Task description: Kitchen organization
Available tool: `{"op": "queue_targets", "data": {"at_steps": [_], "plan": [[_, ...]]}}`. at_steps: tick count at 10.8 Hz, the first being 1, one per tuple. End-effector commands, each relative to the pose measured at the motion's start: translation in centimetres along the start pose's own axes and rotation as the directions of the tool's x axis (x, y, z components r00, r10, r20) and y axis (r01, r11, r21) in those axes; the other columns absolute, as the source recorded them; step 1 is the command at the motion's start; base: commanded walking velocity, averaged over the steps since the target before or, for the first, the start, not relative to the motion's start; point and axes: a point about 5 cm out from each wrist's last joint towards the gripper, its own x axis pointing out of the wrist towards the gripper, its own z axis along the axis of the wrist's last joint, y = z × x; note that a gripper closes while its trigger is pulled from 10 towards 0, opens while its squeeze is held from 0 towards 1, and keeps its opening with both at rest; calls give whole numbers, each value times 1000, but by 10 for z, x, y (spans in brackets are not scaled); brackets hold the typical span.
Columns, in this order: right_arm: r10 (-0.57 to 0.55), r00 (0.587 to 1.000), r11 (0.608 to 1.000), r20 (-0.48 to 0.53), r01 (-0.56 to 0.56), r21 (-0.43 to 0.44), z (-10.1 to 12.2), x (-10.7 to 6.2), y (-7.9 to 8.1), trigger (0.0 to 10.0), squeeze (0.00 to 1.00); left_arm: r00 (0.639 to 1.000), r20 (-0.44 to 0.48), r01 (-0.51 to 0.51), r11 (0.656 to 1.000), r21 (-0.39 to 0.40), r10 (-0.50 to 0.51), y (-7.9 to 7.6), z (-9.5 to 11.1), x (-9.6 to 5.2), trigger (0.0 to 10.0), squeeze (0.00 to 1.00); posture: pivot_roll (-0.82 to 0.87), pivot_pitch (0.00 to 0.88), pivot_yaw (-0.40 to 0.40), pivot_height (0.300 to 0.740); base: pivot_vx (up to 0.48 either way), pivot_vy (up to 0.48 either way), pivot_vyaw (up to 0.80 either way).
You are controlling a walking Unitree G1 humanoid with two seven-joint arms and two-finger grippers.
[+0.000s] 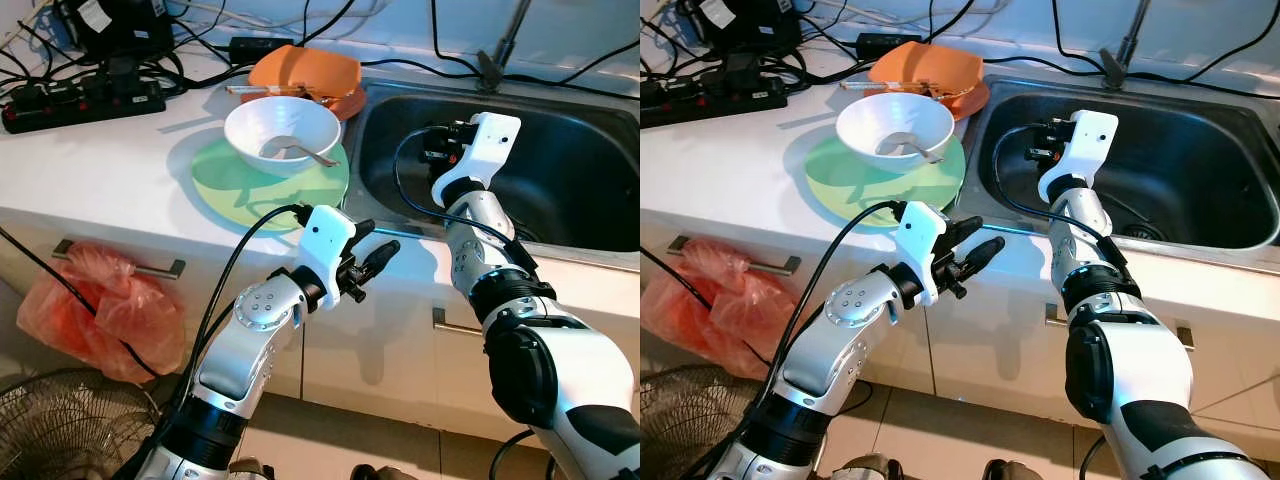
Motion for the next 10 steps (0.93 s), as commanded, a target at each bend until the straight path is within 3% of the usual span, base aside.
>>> {"op": "queue_targets", "data": {"at_steps": [1, 4, 6, 10], "plan": [[5, 999, 1000, 45, -6, 25, 11, 4, 1, 10000, 0, 1000, -5, -3, 1000, 4, 3, -1, -1, 0, 10000, 0, 215, 98, -44, 740, 0, 0, 0], [48, 972, 998, 232, -58, 34, 46, 4, 2, 10000, 0, 1000, 4, -16, 1000, -5, 16, -3, -1, 0, 10000, 0, 192, 108, -46, 740, 0, 0, 0], [77, 960, 997, 270, -75, -17, 50, -7, -3, 10000, 0, 1000, 8, -22, 1000, -13, 22, -3, -2, 1, 10000, 0, 175, 112, -48, 740, 0, 0, 0], [102, 969, 992, 224, -81, -102, 27, -60, -26, 10000, 0, 998, 17, -55, 998, -18, 56, 1, -3, -1, 10000, 0, 146, 114, -44, 740, 0, 0, 0]]}}
